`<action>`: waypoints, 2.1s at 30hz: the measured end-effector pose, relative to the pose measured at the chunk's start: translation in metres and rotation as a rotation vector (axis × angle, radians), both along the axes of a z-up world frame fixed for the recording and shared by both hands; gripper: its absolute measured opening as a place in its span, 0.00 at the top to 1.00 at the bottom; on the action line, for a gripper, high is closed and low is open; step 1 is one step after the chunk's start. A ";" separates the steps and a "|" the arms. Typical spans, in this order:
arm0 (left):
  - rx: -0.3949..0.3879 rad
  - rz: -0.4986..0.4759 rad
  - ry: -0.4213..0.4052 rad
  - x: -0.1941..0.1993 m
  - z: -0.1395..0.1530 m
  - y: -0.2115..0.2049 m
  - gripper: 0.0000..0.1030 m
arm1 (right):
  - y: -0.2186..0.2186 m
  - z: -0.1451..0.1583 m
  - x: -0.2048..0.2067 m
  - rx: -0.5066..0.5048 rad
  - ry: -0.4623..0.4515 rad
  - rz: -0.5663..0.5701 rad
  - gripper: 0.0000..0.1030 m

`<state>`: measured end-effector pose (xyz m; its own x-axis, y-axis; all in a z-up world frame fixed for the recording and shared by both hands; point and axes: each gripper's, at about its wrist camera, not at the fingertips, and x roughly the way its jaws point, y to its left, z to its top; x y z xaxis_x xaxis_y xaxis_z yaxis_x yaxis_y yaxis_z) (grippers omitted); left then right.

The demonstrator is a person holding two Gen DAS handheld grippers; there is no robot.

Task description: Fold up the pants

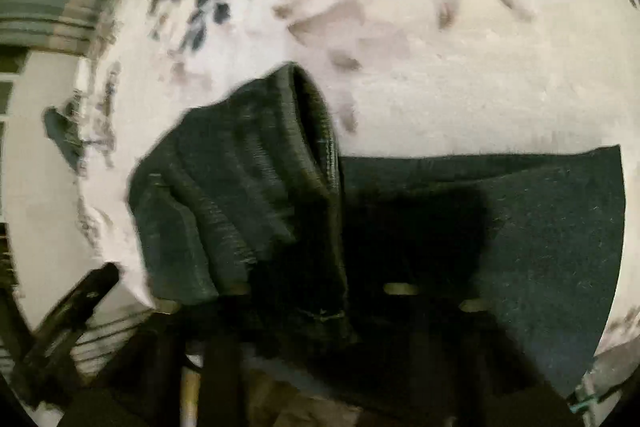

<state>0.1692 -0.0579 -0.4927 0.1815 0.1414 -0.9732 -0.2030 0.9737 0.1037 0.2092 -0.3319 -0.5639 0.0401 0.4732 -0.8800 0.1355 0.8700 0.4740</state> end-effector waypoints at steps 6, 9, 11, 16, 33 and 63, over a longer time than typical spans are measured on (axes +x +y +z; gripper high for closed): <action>-0.032 -0.011 -0.016 -0.006 0.007 -0.010 0.23 | 0.009 0.050 -0.011 -0.069 -0.109 0.012 0.86; -0.073 0.003 -0.039 -0.008 0.015 -0.010 0.23 | -0.020 0.078 -0.020 -0.071 -0.137 -0.060 0.86; -0.116 0.012 -0.054 -0.007 0.017 -0.011 0.22 | -0.051 0.095 -0.030 -0.092 -0.150 -0.113 0.86; -0.213 0.042 -0.044 0.002 0.005 -0.021 0.22 | -0.140 0.109 -0.061 -0.165 -0.122 -0.228 0.87; -0.295 -0.084 0.051 0.005 -0.042 -0.085 0.22 | -0.212 0.033 -0.113 -0.076 0.063 -0.474 0.17; -0.419 -0.036 0.109 0.001 -0.098 -0.107 0.19 | -0.177 -0.041 -0.099 0.288 0.045 -0.445 0.29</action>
